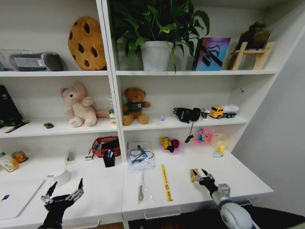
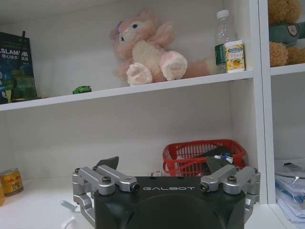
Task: Organize the objects on the table.
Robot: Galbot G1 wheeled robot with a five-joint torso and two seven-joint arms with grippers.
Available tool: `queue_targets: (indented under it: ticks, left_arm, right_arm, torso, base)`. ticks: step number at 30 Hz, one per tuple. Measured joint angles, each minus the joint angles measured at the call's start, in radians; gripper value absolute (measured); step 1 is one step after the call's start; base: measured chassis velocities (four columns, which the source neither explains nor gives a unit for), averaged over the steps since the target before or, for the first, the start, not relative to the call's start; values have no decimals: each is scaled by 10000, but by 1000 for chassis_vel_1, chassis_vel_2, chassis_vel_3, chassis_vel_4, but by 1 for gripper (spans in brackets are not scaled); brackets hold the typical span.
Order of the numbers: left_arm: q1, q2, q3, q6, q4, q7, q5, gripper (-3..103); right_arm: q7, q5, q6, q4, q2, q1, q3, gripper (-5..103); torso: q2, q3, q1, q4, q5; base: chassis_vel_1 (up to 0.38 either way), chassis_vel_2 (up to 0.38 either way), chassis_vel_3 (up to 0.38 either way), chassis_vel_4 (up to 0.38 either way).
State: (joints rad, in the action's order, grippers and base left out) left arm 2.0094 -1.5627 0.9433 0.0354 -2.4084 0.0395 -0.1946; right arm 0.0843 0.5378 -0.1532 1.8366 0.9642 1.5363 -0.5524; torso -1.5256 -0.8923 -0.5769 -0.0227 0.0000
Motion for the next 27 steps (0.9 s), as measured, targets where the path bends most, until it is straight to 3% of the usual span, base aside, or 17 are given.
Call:
queue_targets:
  ticks: [7, 11, 14, 22, 27]
  left_arm:
    - [0, 0, 0, 0, 0, 0, 0, 100]
    - [0, 0, 0, 0, 0, 0, 0, 100]
    - [0, 0, 0, 0, 0, 0, 0, 100]
    - [0, 0, 0, 0, 0, 0, 0, 100]
    - [0, -1, 0, 0, 0, -1, 0, 100]
  right_arm:
    - [-16, 96, 40, -110, -25, -19, 13, 30]
    - [-3, 237, 22, -95, -72, -138, 14, 8]
    - [20, 269, 14, -82, -65, -177, 12, 2]
    - [39, 393, 52, 129, -167, -304, -31, 0]
    - [52, 874, 35, 240, -521, -1578, 518, 0]
  torso:
    - [0, 0, 0, 0, 0]
    - [0, -1, 0, 1, 0]
    - [0, 0, 1, 0, 0]
    - [-1, -1, 1, -2, 0]
    - [0, 0, 0, 0, 0]
  base:
    - [0, 0, 0, 0]
    - [0, 0, 0, 0]
    - [0, 0, 0, 0]
    - [0, 0, 0, 0]
    - [0, 0, 0, 0]
